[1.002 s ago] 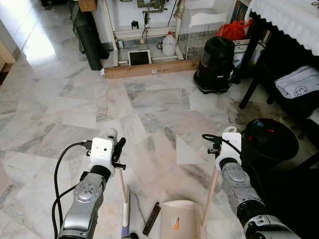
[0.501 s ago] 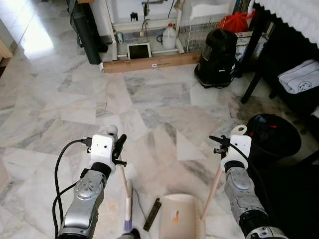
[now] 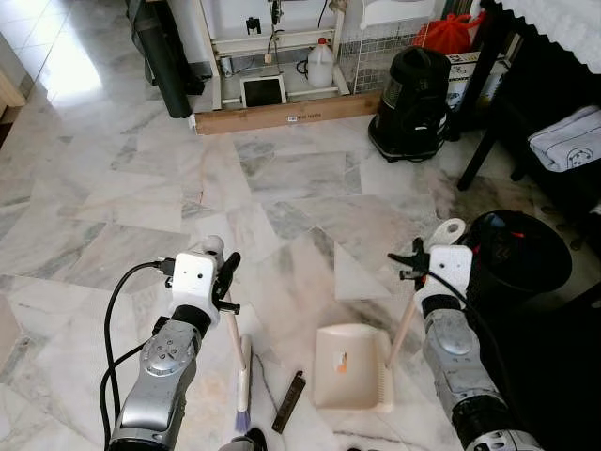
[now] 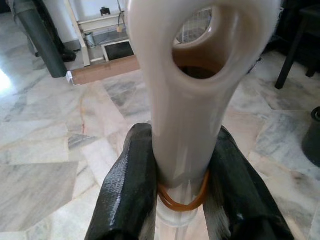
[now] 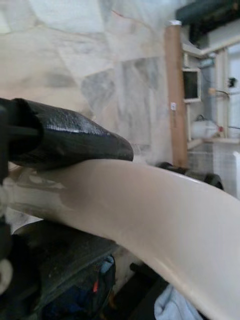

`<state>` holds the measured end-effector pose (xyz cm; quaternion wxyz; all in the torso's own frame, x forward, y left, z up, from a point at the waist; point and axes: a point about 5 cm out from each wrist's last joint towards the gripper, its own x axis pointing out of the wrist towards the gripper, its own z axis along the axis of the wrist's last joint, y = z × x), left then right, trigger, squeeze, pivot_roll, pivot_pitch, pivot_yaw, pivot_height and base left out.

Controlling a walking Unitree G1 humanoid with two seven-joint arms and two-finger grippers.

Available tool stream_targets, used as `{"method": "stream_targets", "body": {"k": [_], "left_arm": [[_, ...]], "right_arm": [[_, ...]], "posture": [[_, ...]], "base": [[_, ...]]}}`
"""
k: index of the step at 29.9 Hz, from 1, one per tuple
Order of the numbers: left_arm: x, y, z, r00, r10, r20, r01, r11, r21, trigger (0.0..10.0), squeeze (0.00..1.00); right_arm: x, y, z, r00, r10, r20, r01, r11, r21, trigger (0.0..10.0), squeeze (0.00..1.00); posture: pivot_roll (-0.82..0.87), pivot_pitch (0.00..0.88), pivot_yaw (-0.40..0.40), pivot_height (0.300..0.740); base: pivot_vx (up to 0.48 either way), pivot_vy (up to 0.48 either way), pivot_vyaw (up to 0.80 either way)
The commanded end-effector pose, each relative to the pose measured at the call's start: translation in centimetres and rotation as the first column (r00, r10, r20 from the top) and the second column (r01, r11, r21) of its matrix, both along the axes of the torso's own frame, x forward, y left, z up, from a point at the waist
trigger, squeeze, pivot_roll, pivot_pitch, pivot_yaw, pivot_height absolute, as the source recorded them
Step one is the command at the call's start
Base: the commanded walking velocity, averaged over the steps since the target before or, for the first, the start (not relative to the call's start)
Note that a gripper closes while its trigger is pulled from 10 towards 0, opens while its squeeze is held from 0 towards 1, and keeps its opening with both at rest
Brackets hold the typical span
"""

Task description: Sweep floor

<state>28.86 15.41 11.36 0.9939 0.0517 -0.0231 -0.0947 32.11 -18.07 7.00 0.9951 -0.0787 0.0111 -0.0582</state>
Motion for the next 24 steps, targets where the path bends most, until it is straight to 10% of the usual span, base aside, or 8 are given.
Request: {"method": "stream_targets", "body": {"k": [1, 24], "left_arm": [[0.0, 0.1, -0.4, 1.000, -0.012, -0.027, 0.012, 1.000, 0.011, 10.0, 0.00], [-0.9, -0.7, -2.3, 0.941, -0.224, -0.255, 0.227, 0.974, -0.016, 10.0, 0.00]], "right_arm": [[-0.6, 0.2, -1.1, 0.999, 0.011, -0.039, -0.011, 1.000, 0.003, 10.0, 0.00], [-1.5, 1.8, -3.4, 0.986, 0.104, -0.131, -0.100, 0.994, 0.033, 10.0, 0.00]], "posture": [[0.10, 0.175, 0.049, 0.740], [0.10, 0.193, 0.061, 0.740]], "base": [[0.000, 0.000, 0.00], [0.000, 0.000, 0.00]]}}
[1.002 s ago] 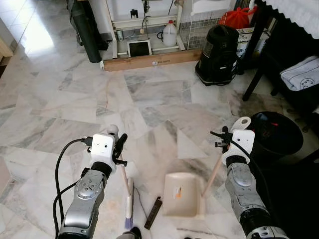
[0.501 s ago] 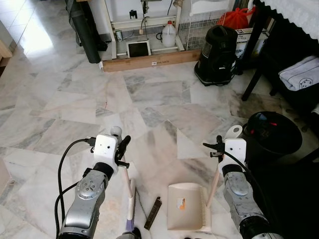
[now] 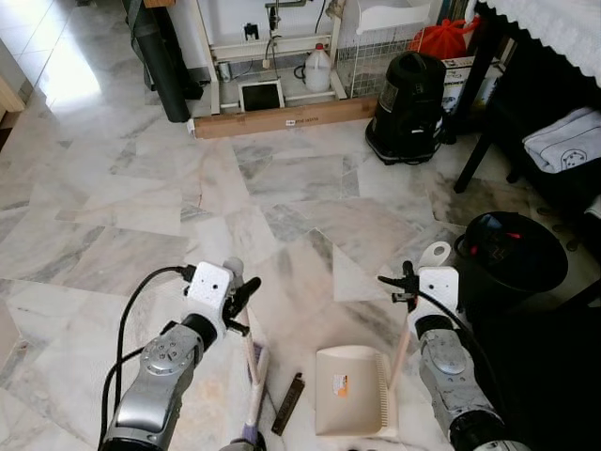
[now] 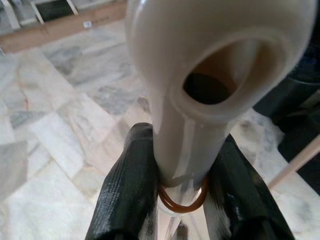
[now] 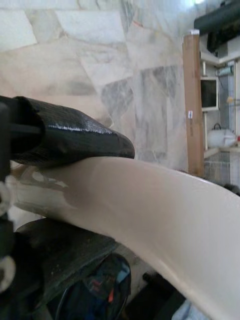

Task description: Sweep floor

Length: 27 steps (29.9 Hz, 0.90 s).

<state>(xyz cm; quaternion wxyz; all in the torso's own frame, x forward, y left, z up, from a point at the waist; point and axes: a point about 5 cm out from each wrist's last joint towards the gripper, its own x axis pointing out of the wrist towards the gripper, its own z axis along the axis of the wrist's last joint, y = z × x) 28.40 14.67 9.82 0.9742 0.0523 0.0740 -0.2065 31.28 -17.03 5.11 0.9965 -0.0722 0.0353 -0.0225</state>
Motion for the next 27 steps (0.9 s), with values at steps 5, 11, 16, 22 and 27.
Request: {"method": "stream_targets", "body": {"k": [5, 11, 16, 22, 27], "left_arm": [[0.0, -0.1, 0.2, 0.998, -0.016, -0.069, 0.010, 0.996, -0.086, 10.0, 0.00], [0.6, -0.6, 1.0, 0.998, 0.010, -0.063, -0.021, 0.985, -0.172, 10.0, 0.00], [0.7, -1.2, 1.5, 0.998, 0.007, -0.065, -0.024, 0.966, -0.257, 10.0, 0.00], [1.0, -1.1, 2.4, 0.998, 0.025, -0.062, -0.045, 0.935, -0.352, 10.0, 0.00], [1.1, -0.8, 3.3, 0.998, 0.067, -0.004, -0.063, 0.932, -0.356, 10.0, 0.00]], "right_arm": [[-0.4, 1.2, -1.2, 0.995, 0.070, -0.074, -0.069, 0.997, 0.017, 10.0, 0.00], [-0.2, 1.7, -1.0, 0.993, 0.100, -0.066, -0.098, 0.995, 0.021, 10.0, 0.00], [-0.4, 1.9, -1.1, 0.990, 0.119, -0.073, -0.118, 0.993, 0.016, 10.0, 0.00], [-0.5, 1.8, -1.3, 0.988, 0.128, -0.084, -0.127, 0.992, 0.016, 10.0, 0.00], [-0.5, 1.8, -1.3, 0.988, 0.130, -0.085, -0.129, 0.991, 0.020, 10.0, 0.00]], "posture": [[0.10, 0.193, 0.061, 0.740], [0.09, 0.192, 0.061, 0.740], [0.09, 0.193, 0.059, 0.740], [0.09, 0.191, 0.058, 0.740], [0.09, 0.189, 0.057, 0.740]], "base": [[0.000, 0.000, 0.00], [0.000, 0.000, 0.00], [0.000, 0.000, 0.00], [0.000, 0.000, 0.00], [0.000, 0.000, 0.00]]}}
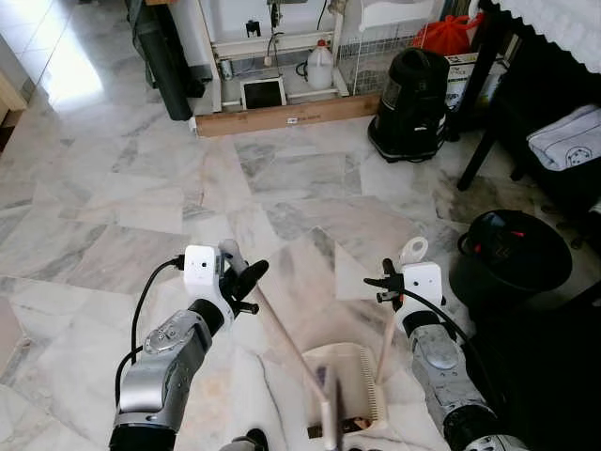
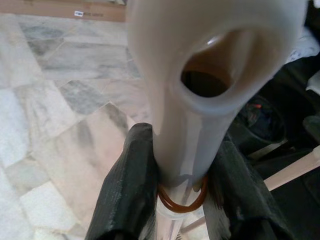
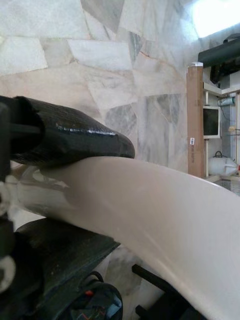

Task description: Sweep floor

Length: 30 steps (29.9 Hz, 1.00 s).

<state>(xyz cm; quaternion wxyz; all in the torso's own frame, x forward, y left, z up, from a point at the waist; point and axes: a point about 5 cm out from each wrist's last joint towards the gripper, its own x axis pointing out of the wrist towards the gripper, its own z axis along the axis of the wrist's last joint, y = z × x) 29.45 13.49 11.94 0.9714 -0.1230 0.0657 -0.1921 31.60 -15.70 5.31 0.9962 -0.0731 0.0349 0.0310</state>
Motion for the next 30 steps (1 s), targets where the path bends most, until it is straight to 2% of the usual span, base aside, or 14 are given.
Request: {"method": "stream_targets", "body": {"k": [1, 6, 10, 11, 14, 17, 19, 20, 23, 27, 30], "left_arm": [[0.1, 0.4, 1.3, 0.997, 0.032, 0.069, -0.031, 0.999, -0.017, 10.0, 0.00], [0.3, 1.4, 3.0, 0.971, 0.148, 0.187, -0.150, 0.989, -0.005, 10.0, 0.00], [0.3, 1.8, 3.4, 0.957, 0.175, 0.233, -0.189, 0.981, 0.037, 10.0, 0.00], [0.3, 2.1, 3.8, 0.938, 0.207, 0.277, -0.234, 0.970, 0.067, 10.0, 0.00], [0.3, 2.7, 3.9, 0.910, 0.245, 0.336, -0.304, 0.943, 0.137, 10.0, 0.00], [0.2, 3.5, 3.5, 0.886, 0.305, 0.349, -0.368, 0.921, 0.129, 10.0, 0.00], [0.1, 3.7, 3.4, 0.880, 0.311, 0.358, -0.382, 0.913, 0.145, 10.0, 0.00], [0.0, 3.9, 3.3, 0.874, 0.313, 0.372, -0.397, 0.901, 0.174, 10.0, 0.00], [0.0, 4.0, 2.9, 0.877, 0.304, 0.371, -0.395, 0.897, 0.197, 10.0, 0.00], [0.1, 3.0, 2.0, 0.914, 0.213, 0.345, -0.317, 0.906, 0.280, 10.0, 0.00], [0.0, 2.7, 1.6, 0.919, 0.199, 0.341, -0.304, 0.909, 0.287, 10.0, 0.00]], "right_arm": [[-0.8, 0.5, -1.5, 0.997, 0.023, -0.079, -0.023, 1.000, 0.010, 10.0, 0.00], [-0.8, 0.5, -1.5, 0.997, 0.017, -0.078, -0.016, 1.000, 0.016, 10.0, 0.00], [-0.8, 0.4, -1.4, 0.997, 0.009, -0.072, -0.008, 1.000, 0.019, 10.0, 0.00], [-0.7, 0.1, -1.3, 0.998, -0.010, -0.065, 0.012, 0.999, 0.033, 10.0, 0.00], [-0.6, -0.3, -1.2, 0.998, -0.037, -0.059, 0.040, 0.998, 0.050, 10.0, 0.00], [-0.5, -0.5, -0.9, 0.997, -0.064, -0.042, 0.066, 0.996, 0.062, 10.0, 0.00], [-0.5, -0.7, -0.8, 0.996, -0.077, -0.034, 0.080, 0.994, 0.076, 10.0, 0.00], [-0.3, -1.0, -0.5, 0.994, -0.108, -0.024, 0.110, 0.987, 0.116, 10.0, 0.00], [0.0, -1.4, 0.0, 0.990, -0.144, -0.013, 0.144, 0.976, 0.163, 10.0, 0.00], [0.5, -1.5, 0.6, 0.989, -0.145, 0.006, 0.143, 0.977, 0.158, 10.0, 0.00], [0.7, -1.5, 0.9, 0.988, -0.150, 0.023, 0.145, 0.975, 0.166, 10.0, 0.00]], "posture": [[0.09, 0.189, 0.057, 0.740], [0.09, 0.184, 0.057, 0.740], [0.09, 0.178, 0.057, 0.740], [0.09, 0.173, 0.057, 0.740], [0.09, 0.167, 0.056, 0.740], [0.08, 0.158, 0.051, 0.740], [0.08, 0.154, 0.050, 0.740], [0.08, 0.146, 0.047, 0.740], [0.08, 0.132, 0.042, 0.740], [0.08, 0.112, 0.040, 0.740], [0.08, 0.104, 0.042, 0.740]], "base": [[0.000, 0.000, 0.00], [0.000, 0.000, 0.00], [0.000, 0.000, 0.00], [0.000, 0.000, 0.00], [0.000, 0.000, 0.00], [0.000, 0.000, 0.00], [0.000, 0.000, 0.00], [0.000, 0.000, 0.00], [0.000, 0.000, 0.00], [0.000, 0.000, 0.00], [0.000, 0.000, 0.00]]}}
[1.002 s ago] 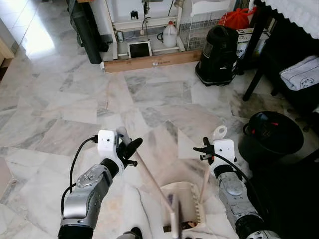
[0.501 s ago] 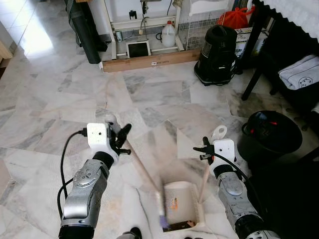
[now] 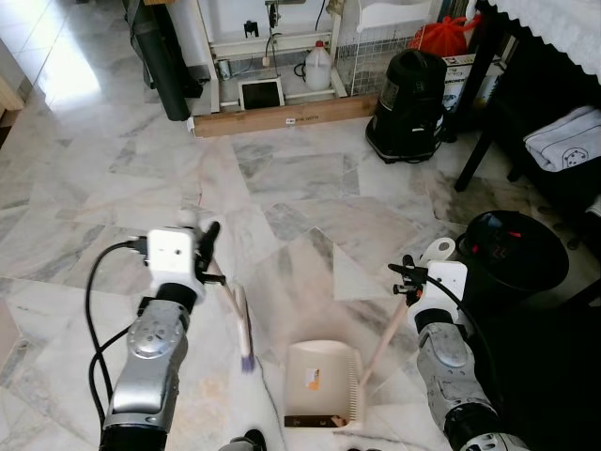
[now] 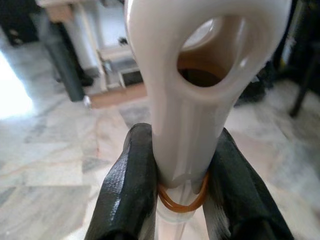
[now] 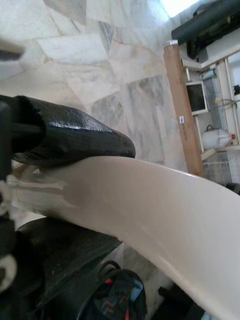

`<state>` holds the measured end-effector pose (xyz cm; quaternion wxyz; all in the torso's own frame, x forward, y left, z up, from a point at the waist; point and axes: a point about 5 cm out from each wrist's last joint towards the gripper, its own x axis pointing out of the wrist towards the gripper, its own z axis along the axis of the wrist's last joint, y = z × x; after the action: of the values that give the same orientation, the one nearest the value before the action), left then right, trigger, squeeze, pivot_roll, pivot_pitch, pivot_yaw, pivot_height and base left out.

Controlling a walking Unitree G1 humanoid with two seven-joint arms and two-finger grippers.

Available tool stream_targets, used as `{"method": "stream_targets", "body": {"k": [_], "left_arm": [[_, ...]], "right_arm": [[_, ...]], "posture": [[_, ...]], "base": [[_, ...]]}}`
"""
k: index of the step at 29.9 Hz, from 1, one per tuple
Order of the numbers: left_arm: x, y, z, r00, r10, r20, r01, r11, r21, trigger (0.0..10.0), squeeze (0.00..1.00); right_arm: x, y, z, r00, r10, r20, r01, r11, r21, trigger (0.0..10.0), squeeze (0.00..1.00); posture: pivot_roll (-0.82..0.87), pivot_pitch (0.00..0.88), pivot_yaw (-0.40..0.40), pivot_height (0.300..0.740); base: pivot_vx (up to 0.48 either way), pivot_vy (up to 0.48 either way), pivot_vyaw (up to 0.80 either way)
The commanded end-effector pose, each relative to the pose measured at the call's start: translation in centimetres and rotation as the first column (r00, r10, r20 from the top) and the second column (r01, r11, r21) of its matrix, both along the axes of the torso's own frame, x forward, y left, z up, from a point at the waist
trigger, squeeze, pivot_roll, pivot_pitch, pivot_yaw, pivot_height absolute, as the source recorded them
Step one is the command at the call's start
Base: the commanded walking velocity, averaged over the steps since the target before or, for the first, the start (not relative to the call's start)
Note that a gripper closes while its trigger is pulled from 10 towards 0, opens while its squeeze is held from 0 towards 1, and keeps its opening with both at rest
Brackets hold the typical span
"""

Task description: Sweep floor

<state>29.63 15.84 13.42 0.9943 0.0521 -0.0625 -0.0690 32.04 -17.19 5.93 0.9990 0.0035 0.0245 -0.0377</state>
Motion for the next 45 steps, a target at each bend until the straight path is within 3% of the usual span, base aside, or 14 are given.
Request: {"method": "stream_targets", "body": {"k": [1, 4, 9, 16, 20, 25, 31, 33, 34, 45], "left_arm": [[-0.2, 0.2, -0.1, 1.000, -0.005, 0.011, 0.005, 0.998, 0.055, 10.0, 0.00], [-0.4, -0.2, -0.8, 0.998, -0.058, -0.014, 0.059, 0.992, 0.114, 10.0, 0.00], [-0.7, -1.1, -1.9, 0.984, -0.149, -0.093, 0.159, 0.981, 0.112, 10.0, 0.00], [-0.5, -1.7, -2.3, 0.966, -0.213, -0.149, 0.220, 0.975, 0.032, 10.0, 0.00], [0.0, -2.1, -1.9, 0.962, -0.233, -0.141, 0.224, 0.972, -0.075, 10.0, 0.00], [0.6, -1.8, -1.1, 0.970, -0.215, -0.109, 0.201, 0.971, -0.132, 10.0, 0.00], [1.4, -0.8, 0.2, 0.993, -0.113, -0.044, 0.105, 0.981, -0.164, 10.0, 0.00], [1.8, -0.1, 0.6, 0.997, -0.060, -0.042, 0.046, 0.959, -0.279, 10.0, 0.00], [1.9, 0.1, 0.7, 0.998, -0.045, -0.035, 0.033, 0.955, -0.296, 10.0, 0.00], [2.3, 0.9, 2.3, 0.994, 0.072, 0.088, -0.057, 0.984, -0.166, 10.0, 0.00]], "right_arm": [[0.4, 0.0, 0.5, 1.000, -0.012, 0.017, 0.012, 1.000, 0.017, 10.0, 0.00], [0.6, -0.1, 0.8, 0.999, -0.017, 0.028, 0.016, 1.000, 0.018, 10.0, 0.00], [0.8, -0.2, 1.0, 0.999, -0.021, 0.035, 0.020, 1.000, 0.022, 10.0, 0.00], [1.0, -0.3, 1.3, 0.999, -0.031, 0.042, 0.030, 0.999, 0.024, 10.0, 0.00], [1.4, -0.4, 1.8, 0.998, -0.036, 0.057, 0.034, 0.999, 0.029, 10.0, 0.00], [1.7, -0.3, 2.0, 0.998, -0.035, 0.059, 0.034, 0.999, 0.031, 10.0, 0.00], [1.9, -0.3, 2.4, 0.997, -0.035, 0.067, 0.033, 0.999, 0.034, 10.0, 0.00], [2.0, -0.4, 2.4, 0.997, -0.039, 0.067, 0.037, 0.999, 0.037, 10.0, 0.00], [2.1, -0.4, 2.4, 0.997, -0.039, 0.067, 0.037, 0.999, 0.037, 10.0, 0.00], [2.5, -0.4, 3.0, 0.996, -0.041, 0.082, 0.038, 0.998, 0.041, 10.0, 0.00]], "posture": [[0.08, 0.093, 0.044, 0.740], [0.07, 0.080, 0.047, 0.740], [0.08, 0.065, 0.054, 0.740], [0.07, 0.049, 0.060, 0.740], [0.07, 0.031, 0.065, 0.740], [0.07, 0.025, 0.067, 0.740], [0.07, 0.029, 0.067, 0.740], [0.08, 0.031, 0.066, 0.740], [0.08, 0.030, 0.065, 0.740], [0.09, 0.021, 0.061, 0.740]], "base": [[0.000, 0.000, 0.00], [0.000, 0.000, 0.00], [0.000, 0.000, 0.00], [0.000, 0.000, 0.00], [0.000, 0.000, 0.00], [0.000, 0.000, 0.00], [0.000, 0.000, 0.00], [0.000, 0.000, 0.00], [0.000, 0.000, 0.00], [0.000, 0.000, 0.00]]}}
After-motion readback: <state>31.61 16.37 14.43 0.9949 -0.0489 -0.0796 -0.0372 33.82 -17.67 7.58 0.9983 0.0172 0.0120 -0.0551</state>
